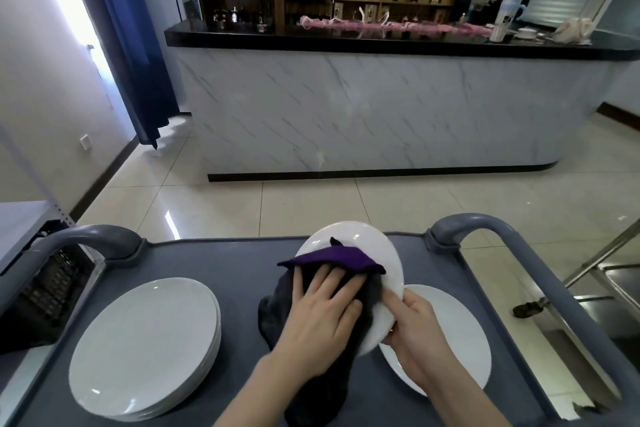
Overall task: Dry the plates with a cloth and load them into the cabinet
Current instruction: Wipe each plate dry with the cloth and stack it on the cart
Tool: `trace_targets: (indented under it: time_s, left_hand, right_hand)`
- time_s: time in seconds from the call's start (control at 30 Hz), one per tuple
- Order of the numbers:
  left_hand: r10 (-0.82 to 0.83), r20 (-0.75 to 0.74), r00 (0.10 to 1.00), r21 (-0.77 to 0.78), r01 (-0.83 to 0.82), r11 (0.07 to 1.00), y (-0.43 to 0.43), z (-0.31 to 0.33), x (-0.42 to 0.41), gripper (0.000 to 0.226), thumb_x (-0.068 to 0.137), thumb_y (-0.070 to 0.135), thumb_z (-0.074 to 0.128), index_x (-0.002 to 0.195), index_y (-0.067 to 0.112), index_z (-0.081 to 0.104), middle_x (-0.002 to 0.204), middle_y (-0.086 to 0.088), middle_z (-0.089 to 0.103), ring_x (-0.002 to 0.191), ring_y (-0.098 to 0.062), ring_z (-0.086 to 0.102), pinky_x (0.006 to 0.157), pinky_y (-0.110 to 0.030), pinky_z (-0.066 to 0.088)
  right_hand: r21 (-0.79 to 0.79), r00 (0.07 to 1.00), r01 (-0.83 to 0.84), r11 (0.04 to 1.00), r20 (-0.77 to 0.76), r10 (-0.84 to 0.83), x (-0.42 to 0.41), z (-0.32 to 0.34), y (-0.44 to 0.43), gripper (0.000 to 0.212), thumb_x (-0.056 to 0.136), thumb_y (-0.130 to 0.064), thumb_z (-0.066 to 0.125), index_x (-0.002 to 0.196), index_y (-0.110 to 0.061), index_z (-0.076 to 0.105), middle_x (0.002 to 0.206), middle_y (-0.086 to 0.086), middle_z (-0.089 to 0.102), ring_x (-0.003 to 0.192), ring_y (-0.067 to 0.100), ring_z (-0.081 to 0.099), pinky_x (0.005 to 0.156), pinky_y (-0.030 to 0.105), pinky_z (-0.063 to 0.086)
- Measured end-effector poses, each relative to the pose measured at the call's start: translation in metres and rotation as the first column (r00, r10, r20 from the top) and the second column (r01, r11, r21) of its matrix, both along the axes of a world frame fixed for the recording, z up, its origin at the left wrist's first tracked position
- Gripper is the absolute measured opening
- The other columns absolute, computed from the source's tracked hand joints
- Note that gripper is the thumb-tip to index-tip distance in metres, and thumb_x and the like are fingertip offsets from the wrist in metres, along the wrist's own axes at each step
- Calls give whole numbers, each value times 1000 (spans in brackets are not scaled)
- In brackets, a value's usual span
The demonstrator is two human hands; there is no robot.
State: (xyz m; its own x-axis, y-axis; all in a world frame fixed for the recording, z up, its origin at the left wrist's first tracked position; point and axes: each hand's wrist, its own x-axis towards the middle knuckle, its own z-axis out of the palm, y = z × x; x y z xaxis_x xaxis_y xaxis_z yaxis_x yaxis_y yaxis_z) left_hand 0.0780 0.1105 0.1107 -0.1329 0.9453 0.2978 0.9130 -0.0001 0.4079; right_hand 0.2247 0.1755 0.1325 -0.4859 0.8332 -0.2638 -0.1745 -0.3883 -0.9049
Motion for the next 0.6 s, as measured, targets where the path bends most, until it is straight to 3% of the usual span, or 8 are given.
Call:
trace_targets:
  time_s: [0.17,0.23,0.3,0.37,0.5,0.6]
  left_hand:
    - [-50,-24,998,-34,49,998,20,8,-23,57,96,53,21,149,35,33,145,11,37,139,-14,28,118,-41,17]
    - [59,129,990,-81,-49,995,20,2,-29,57,97,53,25,151,34,29,145,9,36,138,-14,29,116,-38,21]
    - [188,344,920,-140,-148,979,15,-5,-35,54,98,49,37,149,34,29,140,10,38,135,-15,31,113,-38,28]
    - [237,411,880,-157,-188,970,6,-12,-36,53,92,55,42,141,34,37,130,15,40,128,-13,35,105,-38,38]
    - [333,429,840,-9,-364,931,-13,-19,-25,48,75,64,49,110,32,48,110,19,48,106,-10,43,92,-36,42]
    - [271,316,909,181,-338,923,-18,-20,-8,48,77,55,56,116,29,51,111,15,56,106,-13,45,101,-40,31]
  right_hand:
    - [2,999,-36,999,21,36,3,-3,-7,48,78,-25,70,98,18,65,105,37,67,92,36,67,83,46,49]
    - [23,999,-34,999,28,33,5,-3,-6,51,77,-24,71,96,22,61,103,40,65,88,35,66,80,45,49]
    - [39,999,-30,999,24,29,8,-3,-3,48,77,-25,72,93,20,64,100,39,66,84,33,67,76,41,51]
    - [38,999,-37,999,22,36,10,-3,1,38,77,-26,71,87,10,72,95,31,71,80,29,71,67,34,56]
    - [19,999,-15,1000,32,14,9,-5,5,40,76,-27,72,91,10,72,96,28,72,79,27,71,65,33,57]
    - [46,998,-32,998,50,30,5,-6,5,34,78,-28,71,89,4,75,97,26,73,83,28,72,66,33,58]
